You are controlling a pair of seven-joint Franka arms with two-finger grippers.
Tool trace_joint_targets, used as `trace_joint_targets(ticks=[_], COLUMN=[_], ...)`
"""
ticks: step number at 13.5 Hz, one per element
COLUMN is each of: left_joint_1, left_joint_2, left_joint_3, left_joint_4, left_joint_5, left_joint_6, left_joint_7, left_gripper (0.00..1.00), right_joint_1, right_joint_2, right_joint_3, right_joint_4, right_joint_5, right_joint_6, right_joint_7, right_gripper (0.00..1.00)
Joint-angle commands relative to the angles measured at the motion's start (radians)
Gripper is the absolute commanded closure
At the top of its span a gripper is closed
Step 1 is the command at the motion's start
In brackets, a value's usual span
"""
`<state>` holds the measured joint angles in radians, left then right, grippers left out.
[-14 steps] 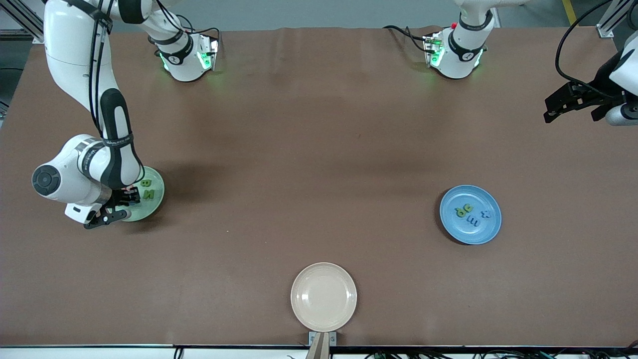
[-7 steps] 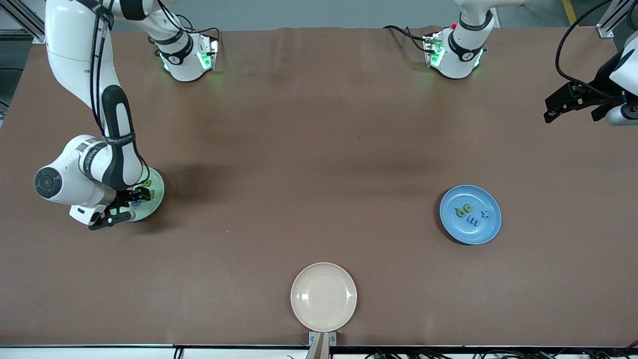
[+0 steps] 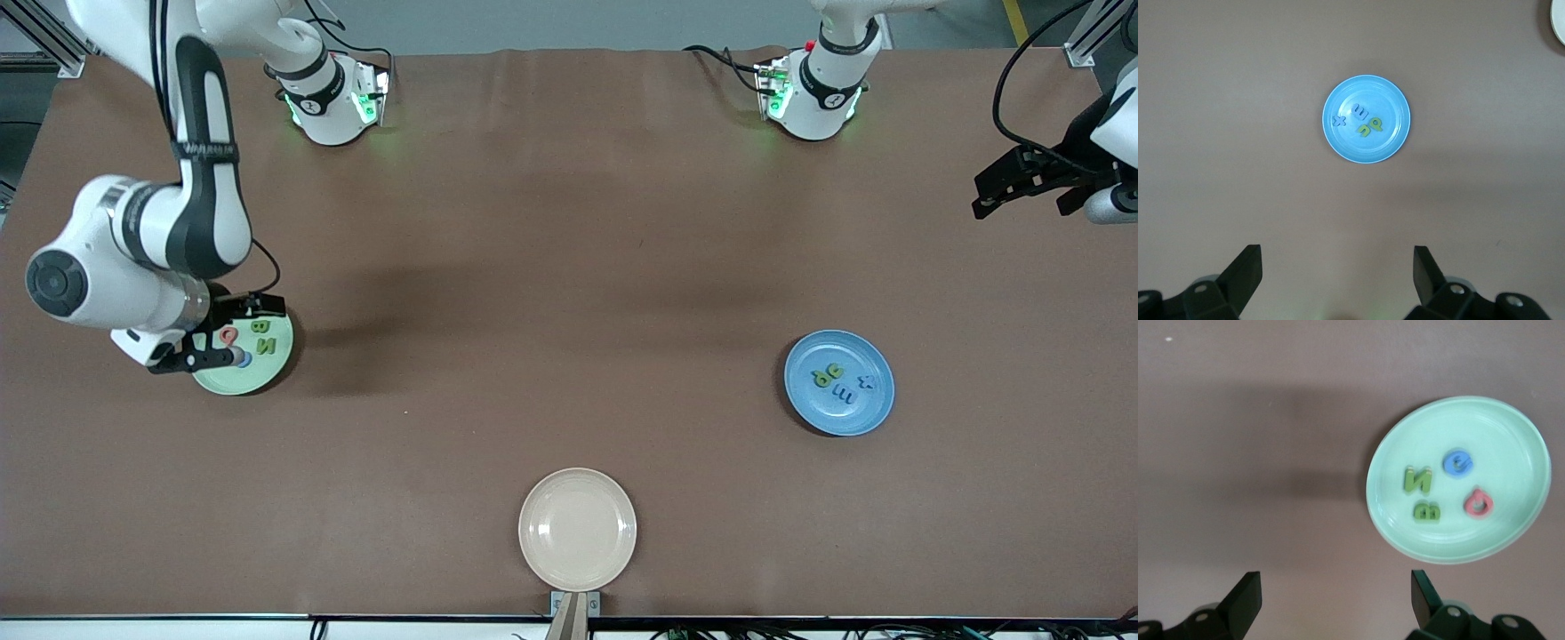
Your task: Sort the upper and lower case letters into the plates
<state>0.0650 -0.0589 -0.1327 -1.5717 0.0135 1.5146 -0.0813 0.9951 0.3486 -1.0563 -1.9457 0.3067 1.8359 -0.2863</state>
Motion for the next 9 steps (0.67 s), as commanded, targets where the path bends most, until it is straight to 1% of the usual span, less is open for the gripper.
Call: trace_joint_targets(ticks=[1,2,3,4,5,6,7,8,9], left_joint_1=[0.004,0.004,0.004,0.004,0.004,0.004,0.004,0.004,0.004], left_joint_2=[-0.016,-0.016,-0.018,-0.018,-0.018,-0.018,-0.016,-0.016,-0.016], left_joint_3=[0.001,0.001,0.001,0.001,0.002,0.002,0.002,0.002,0.002], left_joint_4=[-0.004,-0.004,-0.004,-0.004,-0.004,-0.004,-0.004,-0.004,-0.004], left_joint_5=[-0.014,-0.014,-0.014,-0.014,-0.014,-0.014,-0.014,-0.014,-0.014], left_joint_6=[-0.007,-0.008,-0.008,-0.008,-0.008,-0.007,-0.005,-0.005,-0.005], left_joint_7=[0.015,0.017,0.017,0.017,0.017,0.017,0.017,0.015,0.017], left_gripper=[0.00,0.00,0.00,0.00,0.00,0.00,0.00,0.00,0.00], right_joint_1=[0.346,0.444,0.471,0.444,0.383,0.266,0.141,0.031,-0.057], right_joint_2=[-0.033,-0.025,-0.025,-0.023,-0.023,-0.025,-0.030,-0.030,-0.034], right_joint_3=[-0.318,-0.417,-0.445,-0.435,-0.371,-0.259,-0.147,-0.054,0.037], right_joint_4=[-0.032,-0.032,-0.030,-0.013,0.001,0.022,0.069,0.109,0.149], right_joint_5=[-0.029,-0.029,-0.027,-0.024,-0.024,-0.026,-0.026,-0.027,-0.031], right_joint_6=[-0.068,-0.078,-0.090,-0.102,-0.106,-0.119,-0.150,-0.183,-0.217], right_joint_7=[0.056,0.056,0.056,0.056,0.056,0.056,0.055,0.055,0.055], right_gripper=[0.00,0.00,0.00,0.00,0.00,0.00,0.00,0.00,0.00])
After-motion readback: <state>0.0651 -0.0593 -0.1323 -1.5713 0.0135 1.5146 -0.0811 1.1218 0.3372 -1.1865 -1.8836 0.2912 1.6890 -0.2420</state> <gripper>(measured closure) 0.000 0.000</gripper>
